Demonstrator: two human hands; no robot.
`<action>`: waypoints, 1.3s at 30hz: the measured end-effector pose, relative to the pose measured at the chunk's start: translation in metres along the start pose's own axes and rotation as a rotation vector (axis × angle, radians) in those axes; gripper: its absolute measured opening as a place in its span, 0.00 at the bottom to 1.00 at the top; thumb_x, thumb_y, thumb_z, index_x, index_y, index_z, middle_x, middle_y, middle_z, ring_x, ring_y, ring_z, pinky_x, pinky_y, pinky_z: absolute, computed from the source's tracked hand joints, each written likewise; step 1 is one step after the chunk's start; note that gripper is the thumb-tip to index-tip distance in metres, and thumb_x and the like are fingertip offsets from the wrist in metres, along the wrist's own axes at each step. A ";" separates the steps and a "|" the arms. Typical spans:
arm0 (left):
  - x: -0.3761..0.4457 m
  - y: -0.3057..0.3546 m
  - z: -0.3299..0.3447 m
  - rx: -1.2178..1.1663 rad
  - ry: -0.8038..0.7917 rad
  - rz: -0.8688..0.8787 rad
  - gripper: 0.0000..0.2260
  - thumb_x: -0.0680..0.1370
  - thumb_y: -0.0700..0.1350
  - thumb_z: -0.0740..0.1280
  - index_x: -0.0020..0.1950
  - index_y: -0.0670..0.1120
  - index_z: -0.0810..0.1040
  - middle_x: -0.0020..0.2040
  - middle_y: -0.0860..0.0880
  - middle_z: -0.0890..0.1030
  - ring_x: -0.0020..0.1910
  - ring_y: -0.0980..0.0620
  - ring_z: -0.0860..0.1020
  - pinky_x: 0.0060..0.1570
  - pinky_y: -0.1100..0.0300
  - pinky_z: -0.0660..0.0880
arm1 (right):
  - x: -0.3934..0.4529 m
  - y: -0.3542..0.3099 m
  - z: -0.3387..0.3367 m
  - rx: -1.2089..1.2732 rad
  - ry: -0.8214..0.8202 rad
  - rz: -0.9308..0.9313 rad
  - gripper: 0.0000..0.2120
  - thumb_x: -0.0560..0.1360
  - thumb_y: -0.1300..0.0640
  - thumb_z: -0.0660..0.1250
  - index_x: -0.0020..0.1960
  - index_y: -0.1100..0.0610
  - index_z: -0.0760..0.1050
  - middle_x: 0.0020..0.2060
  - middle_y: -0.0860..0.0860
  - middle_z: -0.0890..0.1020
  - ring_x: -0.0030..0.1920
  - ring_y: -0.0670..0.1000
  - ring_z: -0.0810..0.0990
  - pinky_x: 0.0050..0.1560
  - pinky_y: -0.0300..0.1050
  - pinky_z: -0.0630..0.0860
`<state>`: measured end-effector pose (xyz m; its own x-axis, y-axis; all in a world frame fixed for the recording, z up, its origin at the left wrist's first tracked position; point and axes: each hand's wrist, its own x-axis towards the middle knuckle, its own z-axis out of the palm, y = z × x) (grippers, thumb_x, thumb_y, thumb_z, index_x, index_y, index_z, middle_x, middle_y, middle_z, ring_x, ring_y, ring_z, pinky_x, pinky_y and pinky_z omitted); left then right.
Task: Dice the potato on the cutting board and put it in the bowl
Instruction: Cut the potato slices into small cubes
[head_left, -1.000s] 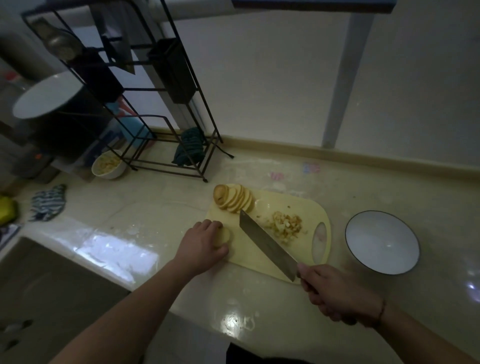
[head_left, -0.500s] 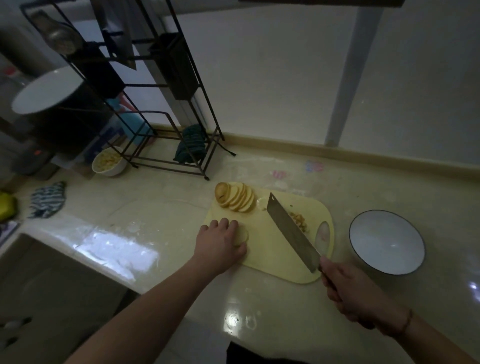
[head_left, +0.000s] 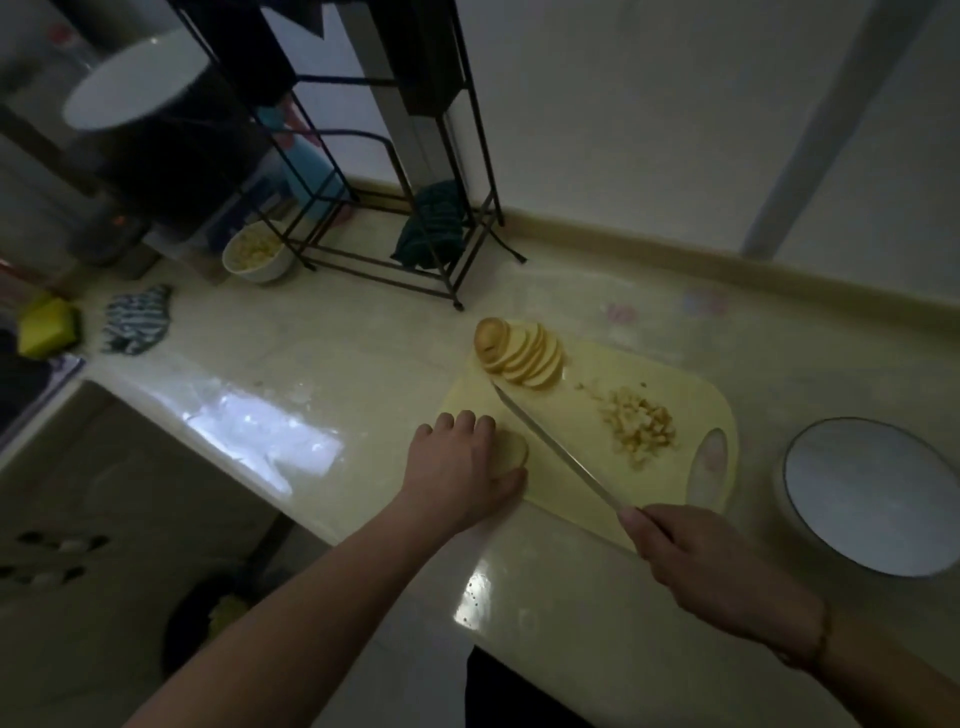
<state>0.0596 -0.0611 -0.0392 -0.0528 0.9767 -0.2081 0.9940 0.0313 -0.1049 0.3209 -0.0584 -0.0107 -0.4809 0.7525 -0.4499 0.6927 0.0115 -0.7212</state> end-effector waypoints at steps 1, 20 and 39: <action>-0.001 -0.002 -0.001 0.002 -0.011 0.001 0.28 0.75 0.70 0.59 0.62 0.49 0.71 0.56 0.49 0.76 0.55 0.46 0.75 0.52 0.52 0.71 | 0.003 0.001 0.002 -0.009 0.003 -0.010 0.26 0.75 0.35 0.50 0.33 0.55 0.67 0.27 0.50 0.73 0.28 0.43 0.70 0.36 0.44 0.68; -0.007 0.012 0.010 -0.183 0.030 0.125 0.19 0.77 0.64 0.62 0.40 0.49 0.69 0.42 0.46 0.80 0.44 0.43 0.79 0.40 0.57 0.66 | 0.038 -0.009 0.002 -0.031 -0.021 -0.067 0.32 0.71 0.31 0.48 0.37 0.59 0.72 0.30 0.53 0.78 0.30 0.46 0.74 0.39 0.46 0.73; -0.003 0.007 0.031 -0.276 0.278 0.315 0.18 0.76 0.51 0.63 0.63 0.44 0.79 0.57 0.42 0.79 0.45 0.41 0.76 0.39 0.49 0.77 | 0.030 -0.008 0.002 -0.015 -0.042 -0.027 0.33 0.71 0.31 0.48 0.37 0.61 0.70 0.29 0.54 0.76 0.27 0.44 0.70 0.37 0.48 0.71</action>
<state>0.0636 -0.0708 -0.0695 0.2444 0.9662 0.0825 0.9477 -0.2560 0.1907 0.2998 -0.0374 -0.0196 -0.5217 0.7232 -0.4525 0.6870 0.0417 -0.7254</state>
